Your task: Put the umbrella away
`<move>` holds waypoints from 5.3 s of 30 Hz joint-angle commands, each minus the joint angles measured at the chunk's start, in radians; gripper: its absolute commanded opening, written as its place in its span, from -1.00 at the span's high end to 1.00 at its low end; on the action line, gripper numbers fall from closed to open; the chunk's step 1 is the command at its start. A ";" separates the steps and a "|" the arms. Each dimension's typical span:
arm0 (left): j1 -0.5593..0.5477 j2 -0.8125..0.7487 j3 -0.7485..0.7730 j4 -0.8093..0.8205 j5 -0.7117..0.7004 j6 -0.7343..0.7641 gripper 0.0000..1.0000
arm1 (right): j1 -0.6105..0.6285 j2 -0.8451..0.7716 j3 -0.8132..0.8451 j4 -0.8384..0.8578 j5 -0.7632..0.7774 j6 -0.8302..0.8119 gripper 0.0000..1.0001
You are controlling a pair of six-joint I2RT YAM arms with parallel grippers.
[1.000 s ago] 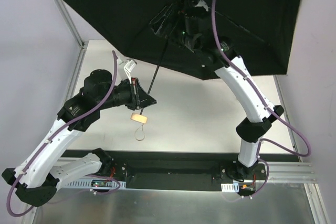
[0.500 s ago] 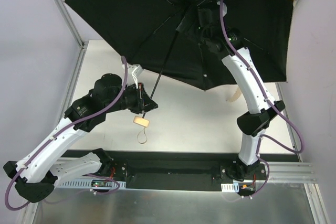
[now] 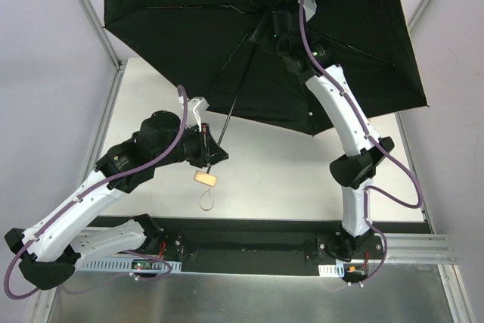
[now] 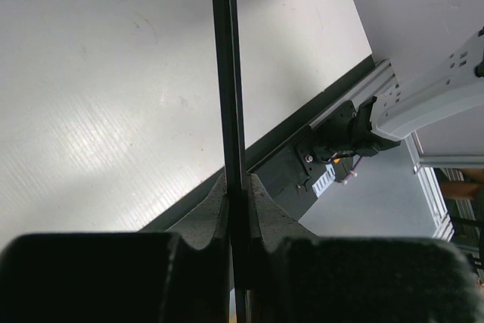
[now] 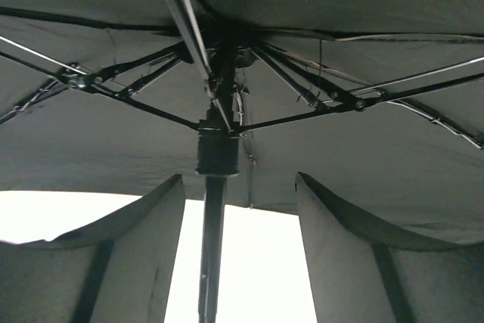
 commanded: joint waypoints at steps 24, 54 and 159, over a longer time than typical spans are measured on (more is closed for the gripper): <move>-0.274 0.089 0.087 -0.048 -0.322 0.025 1.00 | 0.116 0.089 0.094 0.200 0.350 -0.430 -0.13; -0.040 0.198 0.359 -0.110 -0.231 0.099 1.00 | 0.137 -0.508 -0.839 0.755 -0.553 0.168 1.00; 0.380 0.292 0.287 0.091 0.504 -0.012 0.47 | 0.030 -0.516 -0.943 0.903 -0.463 0.314 1.00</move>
